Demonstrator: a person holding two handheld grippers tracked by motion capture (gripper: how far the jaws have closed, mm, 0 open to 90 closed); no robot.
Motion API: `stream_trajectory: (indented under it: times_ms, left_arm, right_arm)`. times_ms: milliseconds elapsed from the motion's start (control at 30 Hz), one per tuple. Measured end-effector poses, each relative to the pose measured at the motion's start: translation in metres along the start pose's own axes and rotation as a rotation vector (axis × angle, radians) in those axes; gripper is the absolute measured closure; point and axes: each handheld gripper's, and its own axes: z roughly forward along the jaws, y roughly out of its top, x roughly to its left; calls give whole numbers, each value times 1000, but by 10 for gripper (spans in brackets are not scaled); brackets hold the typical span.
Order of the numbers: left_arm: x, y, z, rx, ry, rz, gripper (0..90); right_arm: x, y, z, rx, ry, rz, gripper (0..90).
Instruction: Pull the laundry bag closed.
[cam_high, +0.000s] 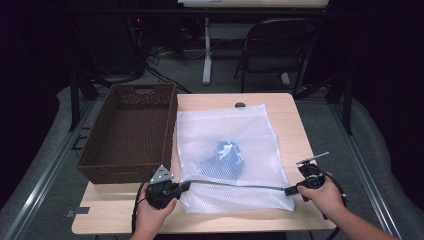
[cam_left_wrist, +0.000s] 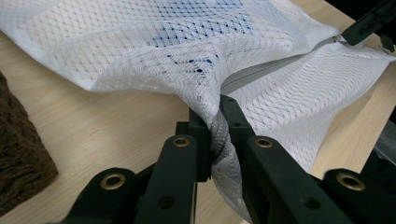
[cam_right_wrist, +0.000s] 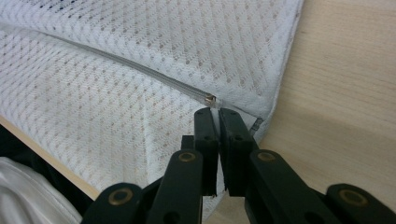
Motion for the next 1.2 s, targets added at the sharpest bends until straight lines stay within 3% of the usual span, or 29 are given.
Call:
stream_trajectory:
  times_ms: [133, 200, 367, 500, 1200]
  left_arm:
    - [1, -1, 0, -6, -3, -10, 857]
    - [1, -1, 0, -5, -3, -10, 855]
    - [2, -2, 0, 5, 2, -17, 849]
    - [4, -2, 0, 6, -1, -30, 844]
    - [12, -12, -4, 79, 24, -36, 801]
  right_arm:
    - [3, 0, -1, -1, -9, -35, 863]
    - [4, 1, -3, 2, -12, -22, 863]
    - [6, 1, -3, -1, -18, -58, 863]
    - [8, 0, -4, 1, -11, -59, 862]
    - [22, -3, -5, 8, -9, -147, 861]
